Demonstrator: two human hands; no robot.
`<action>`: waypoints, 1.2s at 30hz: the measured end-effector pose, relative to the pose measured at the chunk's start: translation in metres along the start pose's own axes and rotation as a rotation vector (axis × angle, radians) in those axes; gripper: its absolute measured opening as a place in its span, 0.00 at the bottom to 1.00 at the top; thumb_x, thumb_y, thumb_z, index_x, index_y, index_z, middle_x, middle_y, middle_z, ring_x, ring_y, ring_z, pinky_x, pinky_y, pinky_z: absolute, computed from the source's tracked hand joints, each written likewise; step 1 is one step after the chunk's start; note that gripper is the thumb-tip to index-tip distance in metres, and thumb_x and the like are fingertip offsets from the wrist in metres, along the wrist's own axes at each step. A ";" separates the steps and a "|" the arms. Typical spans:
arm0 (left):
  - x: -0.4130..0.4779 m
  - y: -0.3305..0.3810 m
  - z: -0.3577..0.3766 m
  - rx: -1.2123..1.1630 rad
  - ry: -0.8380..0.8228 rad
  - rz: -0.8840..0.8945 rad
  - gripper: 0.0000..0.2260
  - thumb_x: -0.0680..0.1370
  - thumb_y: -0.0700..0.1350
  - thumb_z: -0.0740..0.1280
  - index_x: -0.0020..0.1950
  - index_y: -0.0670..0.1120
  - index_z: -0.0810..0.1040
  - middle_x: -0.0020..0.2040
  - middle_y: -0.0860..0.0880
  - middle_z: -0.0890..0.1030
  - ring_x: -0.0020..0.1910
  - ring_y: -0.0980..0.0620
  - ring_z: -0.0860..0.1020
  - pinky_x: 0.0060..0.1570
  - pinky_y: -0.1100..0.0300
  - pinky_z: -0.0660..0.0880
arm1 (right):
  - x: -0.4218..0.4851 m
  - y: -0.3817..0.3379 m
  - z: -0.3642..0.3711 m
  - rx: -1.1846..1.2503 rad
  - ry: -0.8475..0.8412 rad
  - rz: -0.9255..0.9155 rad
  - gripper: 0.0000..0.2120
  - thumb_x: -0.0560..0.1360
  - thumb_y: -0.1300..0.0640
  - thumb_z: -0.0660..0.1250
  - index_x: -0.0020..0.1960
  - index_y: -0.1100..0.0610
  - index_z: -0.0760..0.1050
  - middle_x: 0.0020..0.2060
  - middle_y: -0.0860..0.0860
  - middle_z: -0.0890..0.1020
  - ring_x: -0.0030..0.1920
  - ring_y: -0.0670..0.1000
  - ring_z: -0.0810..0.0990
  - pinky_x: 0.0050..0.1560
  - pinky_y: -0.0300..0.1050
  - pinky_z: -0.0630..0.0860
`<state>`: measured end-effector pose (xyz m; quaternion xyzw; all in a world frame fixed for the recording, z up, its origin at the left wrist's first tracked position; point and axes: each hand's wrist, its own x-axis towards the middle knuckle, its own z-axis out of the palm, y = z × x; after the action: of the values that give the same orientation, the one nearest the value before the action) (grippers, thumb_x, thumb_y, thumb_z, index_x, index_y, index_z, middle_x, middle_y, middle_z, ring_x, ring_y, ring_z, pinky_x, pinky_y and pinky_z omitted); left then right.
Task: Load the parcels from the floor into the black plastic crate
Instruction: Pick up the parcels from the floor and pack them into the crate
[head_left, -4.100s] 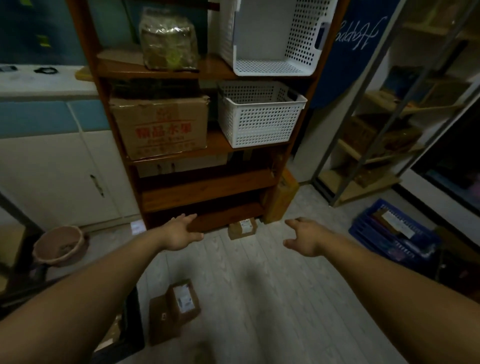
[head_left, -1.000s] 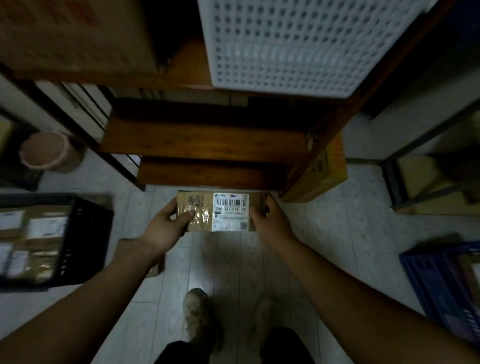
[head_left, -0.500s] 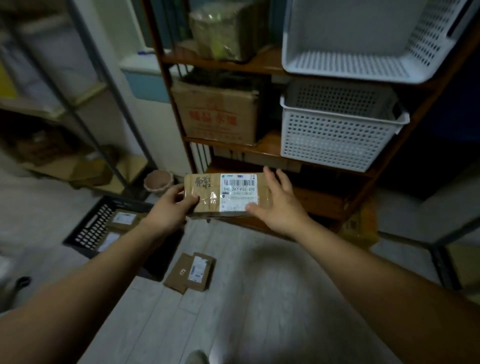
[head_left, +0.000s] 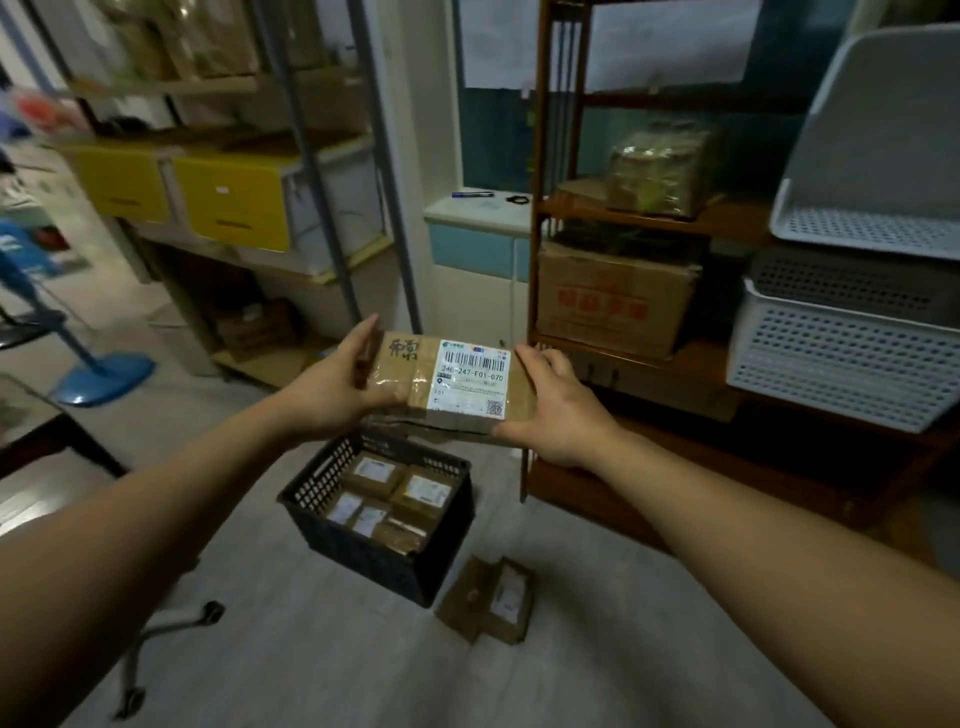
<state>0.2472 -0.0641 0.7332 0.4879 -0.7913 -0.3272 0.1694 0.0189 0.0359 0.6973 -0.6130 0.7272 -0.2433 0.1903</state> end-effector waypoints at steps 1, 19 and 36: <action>0.001 -0.015 -0.015 0.145 -0.013 0.029 0.46 0.70 0.48 0.74 0.77 0.56 0.46 0.73 0.50 0.61 0.66 0.48 0.69 0.64 0.56 0.67 | 0.006 -0.016 0.009 -0.009 0.000 -0.014 0.50 0.66 0.43 0.75 0.77 0.46 0.48 0.74 0.49 0.54 0.69 0.56 0.66 0.68 0.49 0.66; 0.147 -0.149 -0.087 0.465 -0.147 0.124 0.48 0.68 0.51 0.74 0.77 0.53 0.45 0.76 0.49 0.49 0.69 0.45 0.65 0.64 0.54 0.69 | 0.181 -0.083 0.107 -0.311 -0.107 -0.087 0.46 0.72 0.41 0.69 0.78 0.50 0.44 0.76 0.51 0.52 0.75 0.55 0.50 0.73 0.51 0.55; 0.402 -0.276 -0.056 0.437 -0.487 0.224 0.46 0.70 0.51 0.73 0.77 0.51 0.44 0.76 0.48 0.47 0.71 0.43 0.63 0.69 0.51 0.64 | 0.383 -0.033 0.222 -0.217 -0.114 0.269 0.45 0.72 0.40 0.69 0.78 0.48 0.44 0.77 0.51 0.50 0.75 0.58 0.53 0.72 0.54 0.58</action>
<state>0.2757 -0.5244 0.5648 0.3304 -0.9086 -0.2361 -0.0979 0.1052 -0.3717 0.5455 -0.5400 0.8126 -0.1010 0.1947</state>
